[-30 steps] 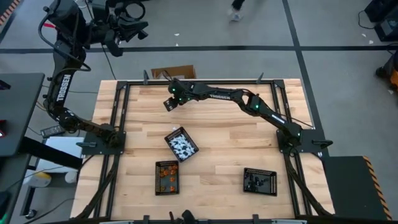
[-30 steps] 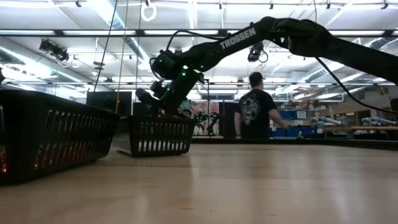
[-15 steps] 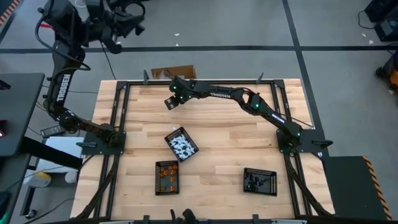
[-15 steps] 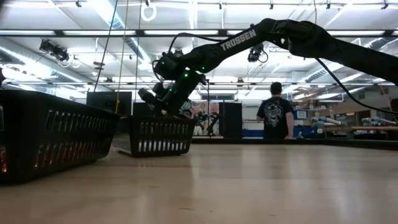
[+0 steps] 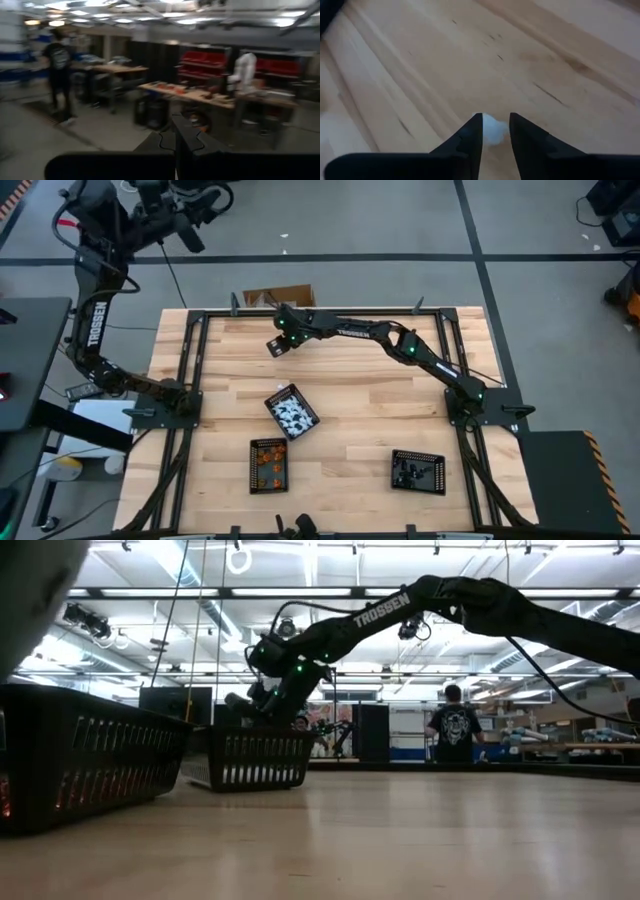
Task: Sort Halloween decoration
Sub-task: Put the white ghost toy into the middle black basket
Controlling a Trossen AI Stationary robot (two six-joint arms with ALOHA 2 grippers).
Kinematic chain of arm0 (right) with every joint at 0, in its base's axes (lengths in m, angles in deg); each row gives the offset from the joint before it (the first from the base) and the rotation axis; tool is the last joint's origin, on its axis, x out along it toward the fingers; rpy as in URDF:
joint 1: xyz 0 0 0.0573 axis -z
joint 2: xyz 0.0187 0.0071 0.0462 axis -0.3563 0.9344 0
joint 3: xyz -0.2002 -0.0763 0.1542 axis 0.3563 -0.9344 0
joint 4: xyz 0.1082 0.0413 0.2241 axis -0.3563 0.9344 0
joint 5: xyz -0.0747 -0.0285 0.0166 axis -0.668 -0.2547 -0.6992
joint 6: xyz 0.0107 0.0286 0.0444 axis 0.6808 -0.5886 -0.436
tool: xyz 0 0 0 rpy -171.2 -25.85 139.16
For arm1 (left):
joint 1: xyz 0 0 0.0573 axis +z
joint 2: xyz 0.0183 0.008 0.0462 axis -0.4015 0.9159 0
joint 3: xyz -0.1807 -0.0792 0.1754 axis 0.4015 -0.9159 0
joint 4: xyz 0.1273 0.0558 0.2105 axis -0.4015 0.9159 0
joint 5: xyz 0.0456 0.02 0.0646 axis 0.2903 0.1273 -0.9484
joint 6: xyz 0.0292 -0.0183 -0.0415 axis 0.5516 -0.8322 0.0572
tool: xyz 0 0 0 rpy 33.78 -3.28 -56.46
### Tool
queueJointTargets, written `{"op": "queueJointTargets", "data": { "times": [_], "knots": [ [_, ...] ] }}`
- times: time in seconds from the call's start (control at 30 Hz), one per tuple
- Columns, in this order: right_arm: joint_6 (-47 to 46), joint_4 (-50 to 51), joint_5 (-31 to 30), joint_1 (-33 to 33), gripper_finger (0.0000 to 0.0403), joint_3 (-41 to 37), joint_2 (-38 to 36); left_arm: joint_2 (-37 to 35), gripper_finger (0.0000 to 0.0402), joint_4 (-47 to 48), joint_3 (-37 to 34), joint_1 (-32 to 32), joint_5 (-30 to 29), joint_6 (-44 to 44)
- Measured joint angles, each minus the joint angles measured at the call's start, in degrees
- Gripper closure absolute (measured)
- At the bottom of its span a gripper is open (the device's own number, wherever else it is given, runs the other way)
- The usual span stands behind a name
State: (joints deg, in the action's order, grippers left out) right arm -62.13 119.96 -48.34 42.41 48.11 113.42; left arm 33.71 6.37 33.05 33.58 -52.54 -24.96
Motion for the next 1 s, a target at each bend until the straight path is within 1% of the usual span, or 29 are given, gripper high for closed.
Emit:
{"op": "queueJointTargets", "data": {
  "times": [0.2, 0.3, 0.47, 0.57, 0.63, 0.7, 0.77, 0.87, 0.93, 1.0],
  "knots": [
    [-0.7, -0.6, -0.6, 0.0, 0.0322, 0.1, -0.2, -1.4, 0.0402, 8.0, 0.0, 0.0, -10.1, 2.1],
    [-0.4, -0.1, 1.3, 0.3, 0.0328, 0.1, -0.2, -1.7, 0.0402, 13.8, 0.0, 0.0, -13.9, 3.8],
    [-1.4, 0.3, 6.5, 1.2, 0.0333, 0.1, -0.2, -1.6, 0.0402, 21.4, 0.0, 0.0, -13.9, 4.3],
    [-2.4, 0.0, 9.7, 2.0, 0.0334, 0.1, -0.2, -1.4, 0.0402, 26.8, 0.0, 0.0, -14.0, 6.1],
    [-2.1, -0.3, 11.9, 2.4, 0.0334, 0.1, -0.2, -1.3, 0.0402, 28.7, 0.0, 0.0, -14.0, 6.9],
    [-0.9, -3.1, 13.7, 2.8, 0.0334, 0.0, -0.2, -1.5, 0.0402, 28.6, 0.0, 0.0, -13.9, 7.3],
    [-1.3, -8.3, 13.8, 2.8, 0.0334, 0.0, -0.5, -2.1, 0.0402, 27.4, 0.0, 0.0, -13.9, 7.4],
    [-6.6, -15.2, 13.4, 2.6, 0.0334, 0.0, -2.3, -2.9, 0.0402, 27.5, 0.0, 0.0, -13.8, 7.6],
    [-8.1, -15.5, 13.4, 2.6, 0.0334, 0.0, -4.0, -2.6, 0.0402, 31.9, 0.0, 0.0, -13.4, 6.9],
    [-7.6, -13.9, 13.6, 2.3, 0.0335, 0.0, -6.1, -1.7, 0.0402, 37.9, -1.9, 0.0, -10.7, 5.9]
  ]
}}
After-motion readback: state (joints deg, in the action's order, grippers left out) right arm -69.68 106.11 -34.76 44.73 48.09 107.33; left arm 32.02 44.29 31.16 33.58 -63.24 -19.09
